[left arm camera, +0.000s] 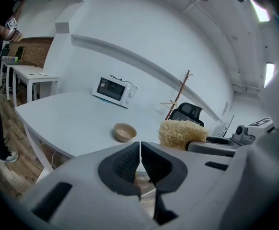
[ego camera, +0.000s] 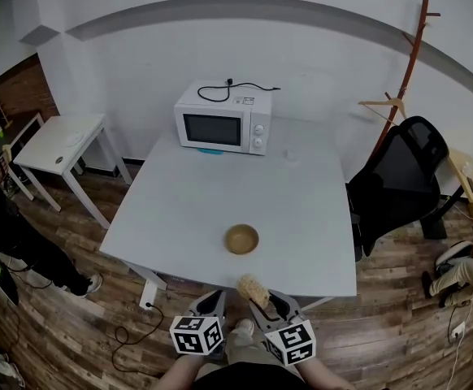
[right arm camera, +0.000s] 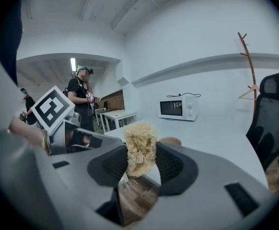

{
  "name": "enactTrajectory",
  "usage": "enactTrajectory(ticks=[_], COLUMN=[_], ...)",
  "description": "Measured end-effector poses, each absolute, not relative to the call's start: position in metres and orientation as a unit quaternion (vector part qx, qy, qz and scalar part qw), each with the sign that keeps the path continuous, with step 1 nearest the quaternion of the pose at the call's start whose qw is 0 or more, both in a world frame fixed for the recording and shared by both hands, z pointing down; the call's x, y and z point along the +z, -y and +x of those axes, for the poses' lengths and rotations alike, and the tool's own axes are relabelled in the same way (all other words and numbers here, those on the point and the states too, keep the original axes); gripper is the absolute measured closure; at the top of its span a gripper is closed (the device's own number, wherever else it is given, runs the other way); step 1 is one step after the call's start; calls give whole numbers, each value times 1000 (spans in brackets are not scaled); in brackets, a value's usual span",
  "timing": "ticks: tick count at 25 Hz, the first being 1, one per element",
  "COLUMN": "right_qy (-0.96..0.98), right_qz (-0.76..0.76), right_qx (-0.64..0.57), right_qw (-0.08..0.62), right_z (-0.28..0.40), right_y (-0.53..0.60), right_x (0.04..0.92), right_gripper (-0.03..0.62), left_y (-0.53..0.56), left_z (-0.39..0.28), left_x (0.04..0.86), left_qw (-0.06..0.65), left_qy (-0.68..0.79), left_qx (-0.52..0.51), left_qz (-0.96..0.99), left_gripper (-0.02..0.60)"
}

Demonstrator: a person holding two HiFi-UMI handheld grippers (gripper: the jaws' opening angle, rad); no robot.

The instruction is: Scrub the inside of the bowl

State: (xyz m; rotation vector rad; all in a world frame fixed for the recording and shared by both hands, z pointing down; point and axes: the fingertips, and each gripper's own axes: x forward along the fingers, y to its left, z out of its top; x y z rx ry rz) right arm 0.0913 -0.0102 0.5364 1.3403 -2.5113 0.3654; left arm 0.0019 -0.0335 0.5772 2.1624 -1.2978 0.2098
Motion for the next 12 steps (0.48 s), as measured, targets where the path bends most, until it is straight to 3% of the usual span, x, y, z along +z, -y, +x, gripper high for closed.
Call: enactTrajectory(ticks=[12], right_qy=[871], right_qz=[456], right_qx=[126], right_qw=[135], right_z=[91], right_y=[5], right_x=[533], right_gripper=[422], left_y=[29], left_z=[0], left_x=[569], left_qw=[305], left_qy=[496], left_qx=[69], left_qz=[810], left_gripper=[555])
